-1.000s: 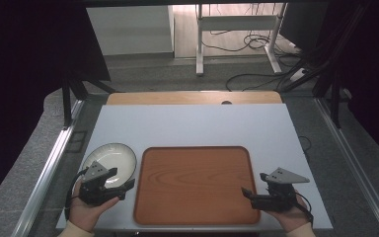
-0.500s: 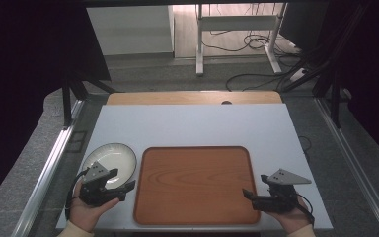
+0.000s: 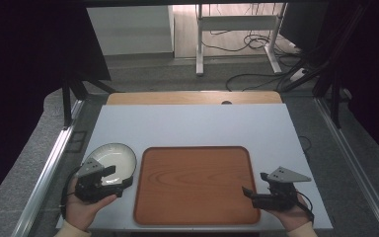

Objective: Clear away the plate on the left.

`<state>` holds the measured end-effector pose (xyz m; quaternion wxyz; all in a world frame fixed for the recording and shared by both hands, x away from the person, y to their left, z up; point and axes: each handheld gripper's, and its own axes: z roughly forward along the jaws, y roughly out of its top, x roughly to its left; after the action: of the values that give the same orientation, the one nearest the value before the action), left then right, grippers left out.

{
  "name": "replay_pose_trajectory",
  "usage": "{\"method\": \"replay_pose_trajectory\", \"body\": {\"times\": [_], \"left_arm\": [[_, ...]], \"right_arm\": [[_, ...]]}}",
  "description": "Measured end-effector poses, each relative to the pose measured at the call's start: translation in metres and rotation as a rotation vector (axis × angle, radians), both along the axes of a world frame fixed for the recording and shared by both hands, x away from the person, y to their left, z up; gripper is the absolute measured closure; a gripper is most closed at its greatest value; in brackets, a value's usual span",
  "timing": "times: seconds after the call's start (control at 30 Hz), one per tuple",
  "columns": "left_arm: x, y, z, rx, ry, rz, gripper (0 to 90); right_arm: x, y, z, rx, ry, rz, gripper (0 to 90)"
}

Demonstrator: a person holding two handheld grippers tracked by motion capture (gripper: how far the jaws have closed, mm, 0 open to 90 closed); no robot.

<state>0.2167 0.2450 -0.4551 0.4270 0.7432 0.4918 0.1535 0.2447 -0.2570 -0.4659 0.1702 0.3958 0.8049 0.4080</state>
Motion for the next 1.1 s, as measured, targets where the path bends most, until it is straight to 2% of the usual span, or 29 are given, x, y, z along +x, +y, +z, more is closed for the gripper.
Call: {"method": "replay_pose_trajectory", "body": {"times": [0.17, 0.47, 0.73, 0.97, 1.07, 1.1], "left_arm": [[0.007, 0.008, 0.004, 0.001, 0.008, 0.023, 23.0], [0.012, 0.021, 0.008, 0.008, 0.032, 0.036, 24.4], [0.029, 0.043, 0.016, 0.028, 0.055, 0.071, 25.1], [0.039, 0.062, 0.019, 0.013, 0.049, 0.092, 26.9], [0.042, 0.066, 0.018, 0.015, 0.058, 0.097, 27.0], [0.046, 0.071, 0.015, 0.015, 0.079, 0.106, 26.9]], "right_arm": [[0.003, 0.001, -0.001, -0.007, 0.004, 0.0, 18.0], [0.001, 0.001, 0.0, -0.011, -0.001, -0.011, 18.1], [0.003, 0.0, -0.002, -0.018, 0.004, -0.011, 18.1], [0.002, 0.0, -0.003, -0.022, 0.005, -0.008, 18.1], [0.002, 0.001, -0.003, -0.023, 0.006, -0.006, 18.1], [0.002, 0.001, -0.003, -0.024, 0.006, -0.005, 18.1]]}}
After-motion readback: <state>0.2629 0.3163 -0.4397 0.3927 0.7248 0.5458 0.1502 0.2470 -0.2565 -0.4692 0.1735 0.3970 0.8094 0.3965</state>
